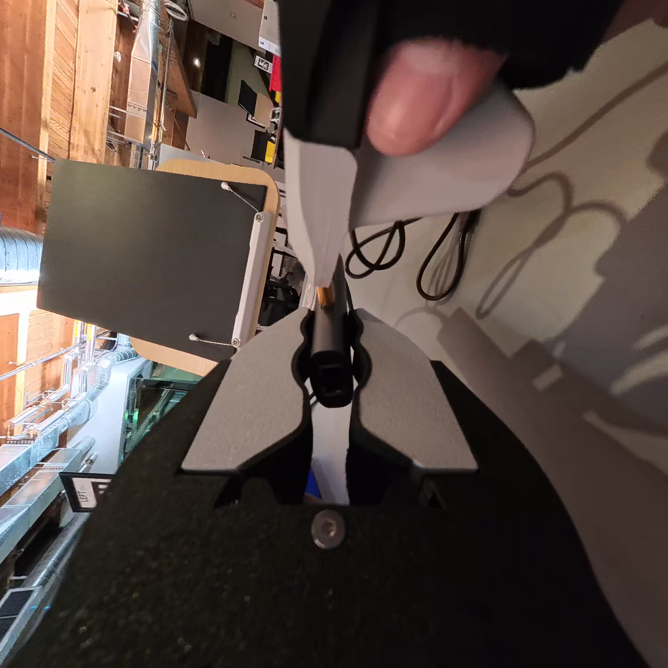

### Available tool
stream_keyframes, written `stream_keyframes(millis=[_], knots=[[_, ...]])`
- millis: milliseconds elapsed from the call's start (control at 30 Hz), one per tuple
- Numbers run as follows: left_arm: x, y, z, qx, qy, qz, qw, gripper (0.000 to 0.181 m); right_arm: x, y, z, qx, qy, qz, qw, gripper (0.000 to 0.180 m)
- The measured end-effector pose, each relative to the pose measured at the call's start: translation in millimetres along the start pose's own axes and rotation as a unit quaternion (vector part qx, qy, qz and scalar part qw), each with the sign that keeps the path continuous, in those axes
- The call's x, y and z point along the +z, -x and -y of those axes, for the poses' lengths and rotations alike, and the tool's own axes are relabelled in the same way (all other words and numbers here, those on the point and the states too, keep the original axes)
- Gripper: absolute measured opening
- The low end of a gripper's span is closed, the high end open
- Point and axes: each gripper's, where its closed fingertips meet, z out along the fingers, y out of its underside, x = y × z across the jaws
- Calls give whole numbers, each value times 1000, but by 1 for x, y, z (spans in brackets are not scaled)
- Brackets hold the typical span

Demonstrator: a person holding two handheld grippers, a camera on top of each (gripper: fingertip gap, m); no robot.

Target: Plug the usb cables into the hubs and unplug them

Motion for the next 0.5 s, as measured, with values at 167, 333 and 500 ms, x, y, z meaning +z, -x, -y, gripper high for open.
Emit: stream_keyframes(millis=[167, 333, 500], knots=[[-1, 8, -3, -32, -4, 0, 999, 18, 1, 2, 4, 15, -12, 4, 1000, 15], [-3, 15, -2, -48, 1, 9, 999, 18, 0, 3, 9, 8, -24, 6, 1000, 15], [-1, 19, 2, -54, 0, 19, 998, 18, -4, 0, 13, 13, -33, -1, 999, 14]])
